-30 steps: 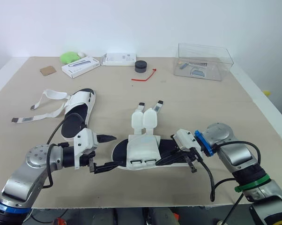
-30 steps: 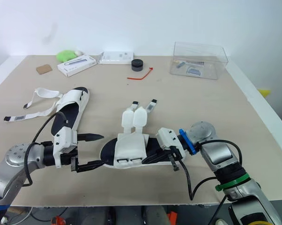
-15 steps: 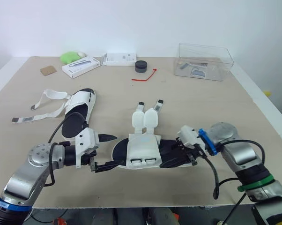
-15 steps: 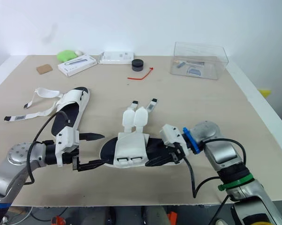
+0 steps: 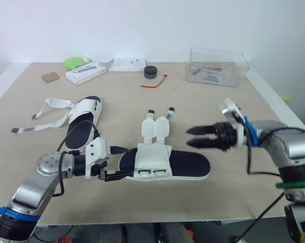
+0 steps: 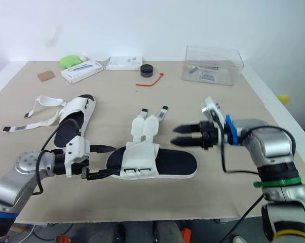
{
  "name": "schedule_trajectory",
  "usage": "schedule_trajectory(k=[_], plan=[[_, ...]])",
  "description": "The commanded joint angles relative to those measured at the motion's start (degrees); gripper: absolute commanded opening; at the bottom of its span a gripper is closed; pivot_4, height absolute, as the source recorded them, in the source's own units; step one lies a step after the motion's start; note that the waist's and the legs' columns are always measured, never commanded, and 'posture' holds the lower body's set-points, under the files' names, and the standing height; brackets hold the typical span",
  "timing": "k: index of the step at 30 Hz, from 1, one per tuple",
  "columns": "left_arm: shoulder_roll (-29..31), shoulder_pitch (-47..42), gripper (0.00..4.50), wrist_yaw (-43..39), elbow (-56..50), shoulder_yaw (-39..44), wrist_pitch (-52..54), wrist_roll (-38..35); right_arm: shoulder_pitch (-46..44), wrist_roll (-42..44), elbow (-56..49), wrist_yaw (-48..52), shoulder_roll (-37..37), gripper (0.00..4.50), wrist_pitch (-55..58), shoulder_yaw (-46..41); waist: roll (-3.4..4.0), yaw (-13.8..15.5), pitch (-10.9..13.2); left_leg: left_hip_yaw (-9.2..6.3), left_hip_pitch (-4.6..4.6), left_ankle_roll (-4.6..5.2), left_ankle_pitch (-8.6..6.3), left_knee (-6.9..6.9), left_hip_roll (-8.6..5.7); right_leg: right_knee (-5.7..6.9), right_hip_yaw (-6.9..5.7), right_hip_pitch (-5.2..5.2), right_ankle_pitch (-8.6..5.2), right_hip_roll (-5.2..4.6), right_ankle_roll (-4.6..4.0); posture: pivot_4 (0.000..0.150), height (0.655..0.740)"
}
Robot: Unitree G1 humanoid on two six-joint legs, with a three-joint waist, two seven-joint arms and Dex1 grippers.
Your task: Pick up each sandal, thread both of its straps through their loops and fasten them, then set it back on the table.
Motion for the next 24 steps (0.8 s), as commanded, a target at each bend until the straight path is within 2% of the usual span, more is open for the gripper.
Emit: schedule_trajectory(k=[1, 2, 3, 7, 9, 14, 20, 24], plan=[[0.2, -1.8, 2.20, -1.3, 2.0, -1.1, -3.4, 2.5, -5.2, 0.1, 7.5, -4.6, 1.4, 3.24, 8.5, -2.4, 0.01, 0.1, 0.0, 0.00, 0.00, 0.00, 0.00, -0.01, 0.01, 0.00, -0.01, 0.00, 0.01, 0.00, -0.05, 0.150, 0.7400], [0.2, -2.1, 1.78, -1.7, 2.5, -1.5, -3.7, 2.8, -6.9, 0.3, 9.9, -5.1, 2.0, 3.24, 11.3, -2.6, 0.01, 0.2, 0.0, -0.01, -0.05, 0.00, 0.00, -0.06, 0.02, 0.01, -0.05, -0.03, 0.10, -0.01, -0.30, 0.150, 0.7400], [0.2, -2.2, 1.62, -1.8, 2.7, -1.7, -3.9, 3.0, -8.1, 0.6, 11.7, -5.4, 2.3, 3.24, 13.6, -2.6, 0.01, 0.3, 0.0, 0.00, -0.06, 0.00, 0.00, -0.07, 0.01, 0.01, -0.06, -0.03, 0.10, -0.03, -0.31, 0.150, 0.7400], [0.0, -2.6, 0.36, -2.3, 3.5, -2.2, -4.8, 3.6, -11.7, -0.1, 18.8, -5.2, 3.9, 3.24, 18.9, -1.5, 0.02, 0.1, 0.0, 0.04, -0.24, 0.10, -0.13, -0.13, -0.08, -0.06, 0.00, -0.13, -0.03, -0.34, -0.05, 0.150, 0.7400], [-0.2, -2.7, 0.04, -2.3, 3.6, -2.4, -5.1, 3.8, -13.5, -0.2, 22.4, -6.3, 5.9, 3.24, 19.8, -2.7, 0.03, 0.0, 0.0, 0.07, -0.23, 0.12, -0.15, -0.13, -0.10, -0.08, 0.00, -0.13, -0.04, -0.36, -0.01, 0.150, 0.7400], [-0.6, -3.1, 0.04, -2.2, 3.5, -2.7, -5.3, 4.1, -17.8, -2.0, 32.9, -10.5, 10.0, 3.24, 16.2, -6.8, 0.03, 0.0, 0.0, -0.01, -0.24, 0.12, -0.15, -0.13, -0.07, -0.05, -0.01, -0.13, -0.03, -0.31, -0.03, 0.150, 0.7400], [-0.7, -2.3, 0.04, -2.0, 2.7, -2.6, -5.9, 4.8, -22.0, -3.4, 45.4, -19.2, 13.9, 3.24, 5.9, -14.3, 0.03, 0.0, 0.0, 0.03, -0.23, 0.11, -0.15, -0.13, -0.09, -0.06, 0.01, -0.12, -0.03, -0.33, -0.02, 0.150, 0.7400], [-0.6, -1.6, 0.04, -1.7, 2.2, -2.4, -6.1, 5.1, -23.1, -4.1, 50.1, -23.4, 14.7, 3.24, 0.0, -18.0, 0.03, 0.0, 0.0, 0.02, -0.25, 0.10, -0.15, -0.13, -0.08, -0.06, 0.02, -0.12, -0.03, -0.34, -0.02, 0.150, 0.7400]])
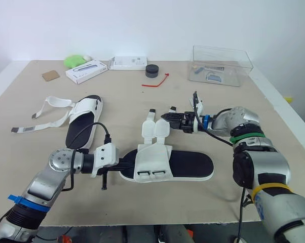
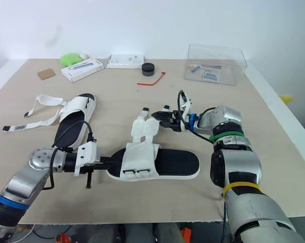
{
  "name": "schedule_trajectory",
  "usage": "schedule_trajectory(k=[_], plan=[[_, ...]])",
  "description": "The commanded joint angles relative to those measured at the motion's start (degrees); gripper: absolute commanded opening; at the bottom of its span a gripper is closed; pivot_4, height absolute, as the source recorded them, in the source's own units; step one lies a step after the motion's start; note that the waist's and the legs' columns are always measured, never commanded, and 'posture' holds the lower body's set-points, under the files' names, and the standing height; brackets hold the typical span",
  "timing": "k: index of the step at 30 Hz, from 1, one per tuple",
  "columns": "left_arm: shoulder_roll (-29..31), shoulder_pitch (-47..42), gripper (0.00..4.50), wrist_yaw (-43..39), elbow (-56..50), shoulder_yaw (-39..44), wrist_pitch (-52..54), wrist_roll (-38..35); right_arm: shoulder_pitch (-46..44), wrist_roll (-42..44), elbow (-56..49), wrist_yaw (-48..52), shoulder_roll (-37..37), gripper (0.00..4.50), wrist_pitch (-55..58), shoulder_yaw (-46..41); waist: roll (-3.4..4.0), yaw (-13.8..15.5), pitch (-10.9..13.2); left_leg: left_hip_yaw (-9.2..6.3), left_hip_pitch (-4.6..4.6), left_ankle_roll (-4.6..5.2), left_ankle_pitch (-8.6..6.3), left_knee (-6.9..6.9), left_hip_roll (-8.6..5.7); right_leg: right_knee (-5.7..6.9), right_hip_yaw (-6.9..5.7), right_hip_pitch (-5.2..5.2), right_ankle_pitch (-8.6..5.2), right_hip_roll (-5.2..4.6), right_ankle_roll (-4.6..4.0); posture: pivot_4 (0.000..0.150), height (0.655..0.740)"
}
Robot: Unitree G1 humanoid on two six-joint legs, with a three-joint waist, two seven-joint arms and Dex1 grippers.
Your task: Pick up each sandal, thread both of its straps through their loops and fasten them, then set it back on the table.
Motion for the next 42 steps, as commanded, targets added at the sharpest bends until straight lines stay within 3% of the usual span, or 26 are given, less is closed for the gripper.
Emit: schedule_trajectory(k=[1, 5, 8, 11, 15, 25, 29, 35, 38, 42], plan=[[0.6, 1.2, 0.04, 0.5, -1.6, 0.3, -0.6, 0.6, -2.4, -0.2, 2.4, -3.0, 0.1, 3.24, -5.1, -4.1, 0.00, 0.0, 0.0, 0.00, 0.00, 0.00, 0.00, 0.00, 0.00, 0.00, 0.00, 0.00, 0.00, 0.00, 0.00, 0.150, 0.7400], [0.7, 1.9, 0.04, 0.7, -1.8, 0.2, -1.0, 1.0, -3.5, -0.4, 4.1, -4.4, 0.9, 3.24, -7.1, -6.1, 0.00, 0.0, 0.0, 0.00, 0.01, 0.00, 0.00, -0.01, 0.00, -0.01, 0.01, 0.00, 0.00, 0.00, 0.00, 0.150, 0.7400], [0.7, 2.3, 0.00, 0.9, -2.1, 0.3, -0.9, 0.9, -4.2, -1.0, 4.5, -4.0, 1.5, 2.61, -7.2, -6.4, 0.01, -0.1, 0.0, 0.01, 0.02, 0.00, 0.00, -0.02, 0.01, 0.00, 0.03, 0.00, 0.00, 0.01, 0.00, 0.150, 0.7400], [0.7, 2.5, 0.00, 1.0, -2.2, 0.2, -1.0, 1.0, -4.6, -1.4, 5.0, -3.8, 2.0, 1.24, -7.0, -7.0, 0.01, -0.1, 0.0, 0.00, 0.03, 0.00, 0.00, -0.03, 0.03, 0.00, 0.02, 0.00, 0.00, 0.03, 0.00, 0.150, 0.7400], [0.4, 2.5, 0.00, 1.3, -2.3, 0.0, -0.9, 0.9, -5.4, -1.8, 5.1, -2.9, 2.5, 0.05, -6.4, -7.5, 0.01, -0.1, 0.0, 0.01, 0.02, 0.00, 0.00, -0.06, 0.02, -0.02, 0.02, 0.00, 0.00, 0.01, 0.00, 0.150, 0.7400], [-0.1, 2.5, 0.00, 1.5, -2.0, -0.3, -0.9, 0.9, -6.6, -4.4, 3.4, 4.8, 2.1, 0.05, -7.8, -6.0, 0.01, -0.1, 0.0, 0.00, 0.03, 0.00, 0.00, -0.08, 0.01, -0.02, 0.01, 0.00, 0.00, 0.00, 0.00, 0.150, 0.7400], [-0.2, 2.7, 0.00, 1.6, -2.1, -0.4, -0.9, 1.0, -5.5, -9.6, -2.9, 18.3, 1.9, 0.05, -15.1, 1.9, 0.05, -0.1, 0.0, 0.01, 0.03, 0.00, 0.00, -0.08, 0.00, -0.02, 0.01, 0.00, 0.00, 0.00, 0.01, 0.150, 0.7400], [0.1, 2.9, 0.00, 1.5, -2.3, -0.2, -0.6, 0.9, 6.3, -13.8, -26.1, 32.4, 1.1, 0.05, -35.9, 11.6, 0.05, 0.0, 0.0, -0.08, 0.04, -0.04, -0.03, -0.12, 0.02, -0.03, -0.09, 0.01, -0.01, -0.02, 0.02, 0.150, 0.7400], [0.3, 3.1, 0.00, 1.5, -2.5, -0.2, -0.4, 0.8, 16.1, -13.8, -41.9, 35.3, 2.0, 0.05, -55.6, 11.8, 0.02, 0.1, 0.0, -0.09, 0.03, -0.05, -0.03, -0.15, 0.02, -0.03, -0.11, 0.01, -0.01, -0.05, 0.02, 0.150, 0.7400], [0.5, 3.3, 0.00, 1.5, -2.7, -0.1, -0.2, 0.7, 23.1, -15.9, -49.2, 41.0, 1.6, 0.05, -84.1, 14.3, 0.10, 0.1, 0.0, -0.04, 0.08, -0.11, -0.06, -0.17, -0.01, -0.02, -0.09, 0.00, -0.02, -0.11, 0.04, 0.150, 0.7400]])
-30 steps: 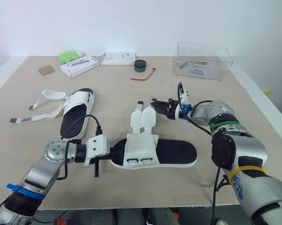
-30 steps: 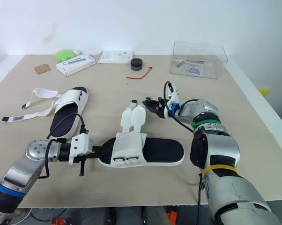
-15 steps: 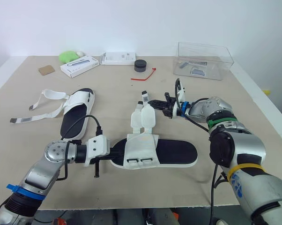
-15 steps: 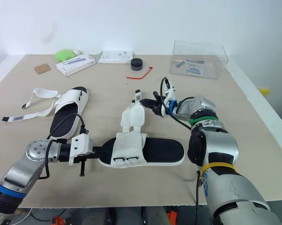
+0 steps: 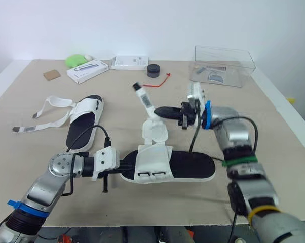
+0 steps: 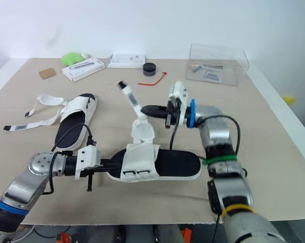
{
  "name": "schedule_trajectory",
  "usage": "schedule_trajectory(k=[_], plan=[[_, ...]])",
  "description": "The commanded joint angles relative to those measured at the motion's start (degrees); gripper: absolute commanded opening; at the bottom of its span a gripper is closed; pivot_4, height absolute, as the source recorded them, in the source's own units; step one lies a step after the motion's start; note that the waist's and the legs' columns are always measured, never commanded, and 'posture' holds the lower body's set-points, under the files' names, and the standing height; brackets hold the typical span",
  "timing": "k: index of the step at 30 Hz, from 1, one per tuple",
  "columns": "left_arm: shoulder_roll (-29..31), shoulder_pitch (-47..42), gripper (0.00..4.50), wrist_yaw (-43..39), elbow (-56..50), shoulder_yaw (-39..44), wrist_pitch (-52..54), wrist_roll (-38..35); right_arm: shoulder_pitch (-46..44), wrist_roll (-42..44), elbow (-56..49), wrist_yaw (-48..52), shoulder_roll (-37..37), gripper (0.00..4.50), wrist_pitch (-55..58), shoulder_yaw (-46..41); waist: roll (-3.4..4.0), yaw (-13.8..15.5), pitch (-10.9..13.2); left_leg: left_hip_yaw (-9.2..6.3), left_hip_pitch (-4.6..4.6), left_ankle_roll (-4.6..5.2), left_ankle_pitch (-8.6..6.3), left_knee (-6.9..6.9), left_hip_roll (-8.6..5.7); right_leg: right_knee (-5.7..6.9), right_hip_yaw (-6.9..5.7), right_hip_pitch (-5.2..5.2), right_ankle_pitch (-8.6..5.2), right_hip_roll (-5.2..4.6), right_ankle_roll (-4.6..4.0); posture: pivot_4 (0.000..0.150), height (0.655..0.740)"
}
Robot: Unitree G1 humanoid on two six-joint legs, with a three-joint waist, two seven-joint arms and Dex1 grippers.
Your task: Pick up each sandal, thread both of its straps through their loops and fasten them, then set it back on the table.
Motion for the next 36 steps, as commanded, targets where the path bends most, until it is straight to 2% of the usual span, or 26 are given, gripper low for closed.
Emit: schedule_trajectory(k=[1, 5, 8, 11, 14, 17, 18, 19, 20, 21, 22, 24, 27, 30, 33, 34, 36], plan=[[0.7, 0.7, 0.00, -0.4, -0.8, -0.4, 0.7, 0.2, 2.8, 0.0, -8.3, 7.2, -0.9, 0.05, -28.7, 1.6, 0.00, -0.1, 0.0, 0.03, 0.09, 0.00, 0.00, 0.00, -0.01, 0.00, 0.00, 0.07, 0.01, 0.01, 0.01, 0.150, 0.7400], [0.8, 0.6, 0.00, -0.6, -0.6, -0.4, 0.7, 0.1, 4.2, 3.4, -9.6, 13.8, -3.9, 0.05, -52.8, 7.7, 0.00, 0.0, 0.0, 0.06, 0.27, 0.00, 0.00, 0.00, 0.03, 0.01, 0.00, 0.17, 0.00, 0.08, 0.01, 0.150, 0.7400], [0.7, 0.1, 0.00, -0.9, -0.1, -0.7, 0.8, 0.3, 3.5, 3.2, -7.9, 14.1, -8.2, 0.05, -70.5, 14.9, -0.01, 0.0, 0.0, 0.09, 0.32, -0.05, 0.03, 0.00, 0.02, 0.05, 0.02, 0.18, 0.01, 0.06, -0.01, 0.150, 0.7400], [0.4, -0.4, 0.00, -1.0, 0.1, -1.0, 0.9, 0.4, 2.3, 2.2, -5.9, 10.8, -11.5, 0.05, -77.2, 20.2, -0.01, 0.0, 0.0, 0.14, 0.39, -0.06, 0.05, 0.01, 0.02, 0.06, 0.11, 0.22, -0.01, 0.05, -0.05, 0.150, 0.7400], [0.2, -0.7, 0.00, -1.3, 0.4, -1.2, 0.9, 0.4, 2.1, 3.0, -5.0, 8.5, -14.5, 0.05, -75.7, 23.5, -0.01, 0.1, 0.0, 0.14, 0.40, -0.09, 0.11, 0.01, 0.03, 0.08, 0.15, 0.22, 0.00, 0.04, -0.08, 0.150, 0.7400], [0.3, -1.0, 0.00, -1.6, 0.7, -1.4, 0.9, 0.3, 1.5, 4.5, -6.0, 5.8, -17.6, 1.00, -73.9, 25.3, -0.01, 0.1, 0.0, 0.13, 0.41, -0.10, 0.17, 0.02, 0.03, 0.10, 0.13, 0.22, -0.01, -0.15, -0.14, 0.150, 0.7400], [0.3, -1.0, 0.00, -1.7, 0.8, -1.4, 0.9, 0.3, 1.3, 4.9, -6.4, 5.2, -18.2, 1.45, -73.8, 25.4, -0.01, 0.1, 0.0, 0.14, 0.44, -0.09, 0.17, 0.02, 0.03, 0.11, 0.13, 0.23, -0.01, -0.15, -0.16, 0.150, 0.7400], [0.2, -1.1, 0.00, -1.8, 0.9, -1.5, 0.9, 0.3, 1.6, 6.2, -7.4, 4.9, -19.4, 1.90, -71.4, 25.2, -0.01, 0.1, 0.0, 0.13, 0.43, -0.08, 0.19, 0.02, 0.03, 0.12, 0.12, 0.22, -0.01, -0.16, -0.16, 0.150, 0.7400], [0.2, -1.1, 0.00, -1.9, 1.0, -1.5, 0.9, 0.3, 1.8, 7.0, -7.9, 4.4, -20.2, 1.90, -69.5, 25.1, -0.01, 0.1, 0.0, 0.11, 0.43, -0.07, 0.20, 0.02, 0.04, 0.14, 0.10, 0.22, -0.02, -0.15, -0.19, 0.150, 0.7400], [0.2, -1.3, 0.00, -2.0, 1.2, -1.6, 0.8, 0.4, 2.4, 8.2, -8.9, 4.6, -21.7, 2.45, -66.2, 25.0, -0.01, 0.1, 0.0, 0.10, 0.44, -0.07, 0.20, 0.02, 0.05, 0.15, 0.10, 0.23, -0.03, -0.15, -0.21, 0.150, 0.7400], [0.1, -1.5, 0.00, -2.0, 1.4, -1.6, 0.8, 0.4, 4.0, 10.4, -10.6, 3.8, -23.5, 2.60, -59.5, 24.0, -0.01, 0.1, 0.0, 0.08, 0.43, -0.07, 0.20, 0.02, 0.05, 0.15, 0.09, 0.23, -0.03, -0.14, -0.21, 0.150, 0.7400], [-0.1, -2.2, 0.00, -2.1, 2.1, -1.6, 0.9, 0.4, 7.8, 15.3, -15.5, 0.8, -27.7, 2.60, -43.3, 22.1, -0.01, 0.2, 0.0, 0.08, 0.41, -0.07, 0.20, 0.02, 0.04, 0.16, 0.08, 0.21, -0.03, -0.16, -0.21, 0.150, 0.7400], [-0.3, -3.0, 0.00, -2.5, 3.0, -1.3, 0.9, 0.1, 13.9, 27.4, -28.0, -7.3, -38.3, 2.60, -10.1, 21.1, -0.01, 0.8, 0.0, 0.05, 0.32, -0.07, 0.19, 0.01, -0.01, 0.14, 0.02, 0.20, -0.07, -0.30, -0.19, 0.150, 0.7400], [-0.2, -3.5, 0.00, -2.9, 3.8, -1.1, 0.8, -0.1, 19.0, 46.3, -41.2, -15.2, -48.4, 2.60, 19.2, 19.8, 0.05, 1.0, 0.0, 0.08, 0.27, -0.07, 0.19, 0.02, -0.02, 0.14, -0.03, 0.15, -0.08, -0.39, -0.19, 0.150, 0.7400], [-0.2, -3.7, 0.00, -3.1, 4.4, -1.0, 0.7, -0.2, 22.2, 56.9, -48.8, -20.7, -50.8, 2.60, 32.4, 16.7, 0.02, 0.9, 0.0, 0.05, 0.34, -0.08, 0.19, 0.00, 0.03, 0.11, -0.16, 0.19, -0.12, -0.35, -0.18, 0.150, 0.7400], [-0.3, -3.8, 0.00, -3.2, 4.4, -0.8, 1.1, -0.5, 23.6, 60.8, -50.7, -24.2, -51.1, 2.60, 36.6, 16.2, 0.02, 0.9, 0.0, 0.03, 0.35, -0.08, 0.19, 0.01, 0.08, 0.11, -0.14, 0.21, -0.28, -0.27, 0.11, 0.150, 0.7400], [-0.5, -3.8, 0.00, -3.3, 4.3, -0.6, 1.8, -1.1, 26.1, 64.5, -53.6, -28.3, -51.0, 2.60, 42.5, 15.0, -0.01, 1.0, 0.0, -0.05, 0.35, 0.01, 0.27, 0.01, 0.07, 0.11, -0.14, 0.23, -0.25, -0.18, 0.18, 0.150, 0.7400]])
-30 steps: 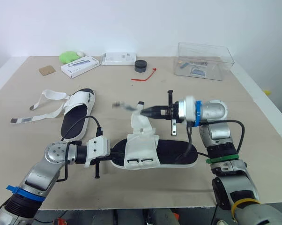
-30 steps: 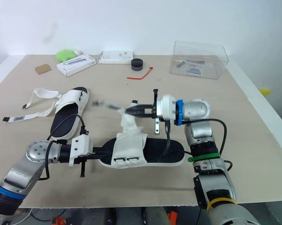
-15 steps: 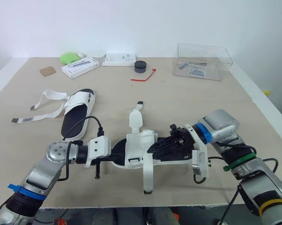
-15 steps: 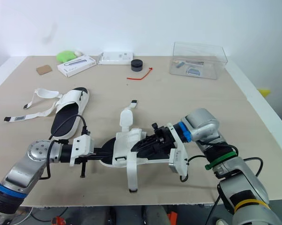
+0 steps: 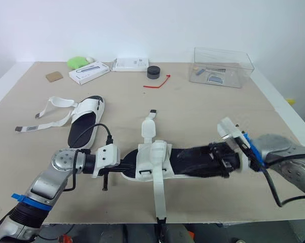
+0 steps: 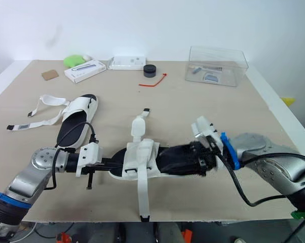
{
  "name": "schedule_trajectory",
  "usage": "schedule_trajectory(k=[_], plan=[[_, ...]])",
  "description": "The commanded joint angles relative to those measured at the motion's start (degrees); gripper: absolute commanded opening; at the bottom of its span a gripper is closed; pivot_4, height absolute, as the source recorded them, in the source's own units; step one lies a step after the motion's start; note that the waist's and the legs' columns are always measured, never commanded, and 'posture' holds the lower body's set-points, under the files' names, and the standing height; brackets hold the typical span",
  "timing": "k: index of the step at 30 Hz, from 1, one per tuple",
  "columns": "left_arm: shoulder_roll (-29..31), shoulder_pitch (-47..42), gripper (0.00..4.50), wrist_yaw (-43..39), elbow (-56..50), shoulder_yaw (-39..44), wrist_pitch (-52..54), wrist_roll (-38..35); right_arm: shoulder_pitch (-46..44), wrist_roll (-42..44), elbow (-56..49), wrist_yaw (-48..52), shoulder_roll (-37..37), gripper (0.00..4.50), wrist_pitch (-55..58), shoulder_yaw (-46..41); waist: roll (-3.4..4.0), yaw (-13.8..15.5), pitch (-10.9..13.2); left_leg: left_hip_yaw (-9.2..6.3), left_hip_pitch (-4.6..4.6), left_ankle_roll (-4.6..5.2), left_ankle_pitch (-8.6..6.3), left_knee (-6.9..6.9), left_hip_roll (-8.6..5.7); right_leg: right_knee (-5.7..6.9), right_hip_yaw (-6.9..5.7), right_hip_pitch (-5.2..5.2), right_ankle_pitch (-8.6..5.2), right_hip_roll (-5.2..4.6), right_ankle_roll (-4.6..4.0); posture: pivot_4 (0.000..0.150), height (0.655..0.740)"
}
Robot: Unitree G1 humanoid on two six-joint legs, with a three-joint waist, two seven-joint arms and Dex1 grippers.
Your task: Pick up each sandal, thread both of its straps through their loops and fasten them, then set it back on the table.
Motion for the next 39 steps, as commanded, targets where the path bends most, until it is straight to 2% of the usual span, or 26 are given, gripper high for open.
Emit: schedule_trajectory(k=[1, 5, 12, 21, 22, 24, 26, 27, 28, 34, 39], plan=[[0.1, 0.0, 0.00, -0.1, 0.1, 0.7, 1.1, -0.9, 3.3, 7.5, -5.7, -6.8, -0.2, 2.60, 10.1, -3.9, -0.02, 0.1, 0.0, 0.00, -0.01, -0.02, 0.03, 0.00, 0.00, 0.00, 0.00, -0.01, 0.01, 0.03, 0.02, 0.150, 0.7400], [-0.5, 0.2, 0.00, 0.0, -1.1, 0.6, 2.9, -2.5, 6.0, 14.2, -8.0, -13.8, 1.1, 2.60, 19.3, -4.4, -0.02, 0.1, 0.0, 0.05, -0.06, -0.04, 0.06, 0.00, -0.02, -0.01, 0.11, -0.04, 0.05, 0.23, 0.11, 0.150, 0.7400], [-0.8, -0.7, 0.00, -0.5, -0.4, -0.2, 2.9, -2.2, 7.9, 6.5, -6.9, -23.9, 11.6, 2.60, 25.1, -2.7, -0.16, 0.1, -0.1, 0.01, -0.18, -0.05, 0.06, 0.02, -0.05, -0.07, 0.12, -0.07, 0.04, 0.25, 0.18, 0.150, 0.7400], [-1.8, -2.1, 0.00, -0.8, 0.5, -0.8, 2.7, -1.8, 9.1, 6.7, -5.2, -28.5, 18.0, 2.60, 30.9, -5.6, -0.20, 0.1, -0.1, -0.01, -0.23, -0.05, 0.06, 0.06, -0.07, -0.09, 0.11, -0.08, 0.06, 0.24, 0.22, 0.150, 0.7400], [-1.8, -2.0, 0.00, -1.0, 0.6, -1.0, 2.3, -1.5, 9.1, 9.0, -4.7, -29.8, 18.8, 2.21, 31.4, -6.3, -0.20, 0.1, -0.1, 0.00, -0.23, -0.05, 0.06, 0.06, -0.07, -0.09, 0.12, -0.08, 0.06, 0.25, 0.22, 0.150, 0.7400], [-1.8, -1.6, 0.00, -1.1, 0.7, -1.3, 1.9, -1.2, 9.0, 12.5, -4.0, -31.8, 20.0, 1.73, 32.5, -7.4, -0.20, 0.1, -0.1, -0.01, -0.22, -0.05, 0.06, 0.06, -0.06, -0.09, 0.12, -0.08, 0.06, 0.28, 0.22, 0.150, 0.7400], [-1.9, -1.4, 0.00, -1.1, 0.5, -1.4, 2.0, -1.1, 9.2, 16.0, -3.3, -33.8, 20.6, 0.64, 33.6, -7.7, -0.20, 0.1, -0.1, -0.02, -0.23, -0.04, 0.06, 0.06, -0.06, -0.09, 0.11, -0.07, 0.06, 0.28, 0.22, 0.150, 0.7400], [-1.9, -1.3, 0.00, -1.0, 0.3, -1.4, 2.1, -1.1, 9.3, 16.9, -3.1, -34.6, 20.7, 0.28, 34.3, -7.7, -0.20, 0.1, -0.1, -0.02, -0.23, -0.04, 0.06, 0.06, -0.06, -0.09, 0.12, -0.07, 0.06, 0.27, 0.22, 0.150, 0.7400], [-1.9, -1.2, 0.00, -0.9, 0.1, -1.4, 2.2, -1.1, 9.4, 17.3, -2.9, -35.2, 20.7, 0.11, 35.0, -7.5, -0.20, 0.1, -0.1, -0.01, -0.24, -0.04, 0.06, 0.06, -0.06, -0.09, 0.12, -0.07, 0.06, 0.27, 0.22, 0.150, 0.7400], [-1.7, -0.4, 0.00, -0.6, -0.6, -1.4, 2.4, -1.1, 7.4, 22.4, 0.4, -38.7, 21.2, 0.11, 37.0, -7.6, -0.21, 0.1, -0.1, -0.01, -0.25, -0.04, 0.05, 0.06, -0.06, -0.11, 0.13, -0.07, 0.06, 0.26, 0.23, 0.150, 0.7400], [-1.7, -0.2, 0.00, 0.0, -0.9, -1.4, 2.6, -1.0, -3.1, 35.2, 9.5, -44.2, 21.6, 0.11, 35.8, -8.7, -0.21, -0.2, -0.1, 0.03, -0.29, -0.03, 0.05, 0.07, -0.07, -0.10, 0.17, -0.03, 0.11, 0.28, 0.27, 0.150, 0.7400]])
